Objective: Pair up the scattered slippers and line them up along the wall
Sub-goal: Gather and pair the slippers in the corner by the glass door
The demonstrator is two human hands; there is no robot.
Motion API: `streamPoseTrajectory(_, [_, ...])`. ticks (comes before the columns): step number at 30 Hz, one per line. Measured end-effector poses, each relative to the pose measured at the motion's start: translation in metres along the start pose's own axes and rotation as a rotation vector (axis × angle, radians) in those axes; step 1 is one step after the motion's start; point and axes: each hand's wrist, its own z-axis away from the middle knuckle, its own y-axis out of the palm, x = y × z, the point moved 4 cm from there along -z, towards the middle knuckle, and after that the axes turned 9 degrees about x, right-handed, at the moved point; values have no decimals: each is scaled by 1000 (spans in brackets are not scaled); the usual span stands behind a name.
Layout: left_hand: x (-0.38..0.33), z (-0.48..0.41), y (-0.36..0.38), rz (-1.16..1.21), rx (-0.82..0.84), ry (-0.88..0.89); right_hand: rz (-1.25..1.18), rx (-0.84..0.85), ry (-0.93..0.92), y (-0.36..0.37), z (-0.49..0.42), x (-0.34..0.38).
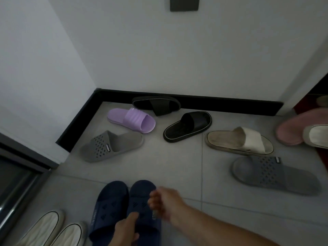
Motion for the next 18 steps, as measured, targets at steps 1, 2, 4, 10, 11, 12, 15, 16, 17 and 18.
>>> streamPoseTrajectory(1, [1, 0, 10, -23, 27, -6, -31, -58, -49, -18, 2, 18])
streamPoseTrajectory(2, [-3, -4, 26, -44, 54, -37, -60, -110, -93, -39, 1, 30])
streamPoseTrajectory(4, [-20, 2, 59, -79, 144, 15, -94, -206, -152, -75, 2, 53])
streamPoseTrajectory(10, [-60, -18, 133, -217, 300, 259, -132, -417, -277, -170, 14, 101])
streamPoseTrajectory(11, [-65, -21, 146, -270, 334, 269, -115, -455, -291, -183, 18, 108])
streamPoseTrajectory(12, [-71, -24, 158, -313, 368, 270, -87, -491, -303, -196, 22, 114])
streamPoseTrajectory(15, [-88, -34, 190, -412, 408, 317, -45, -583, -354, -230, 29, 129])
streamPoseTrajectory(16, [-93, -38, 197, -420, 408, 334, -23, -613, -376, -240, 30, 134])
streamPoseTrajectory(17, [-97, -42, 204, -421, 409, 348, 8, -641, -401, -249, 30, 139])
streamPoseTrajectory(18, [-99, -46, 209, -421, 414, 356, 52, -667, -422, -256, 30, 144])
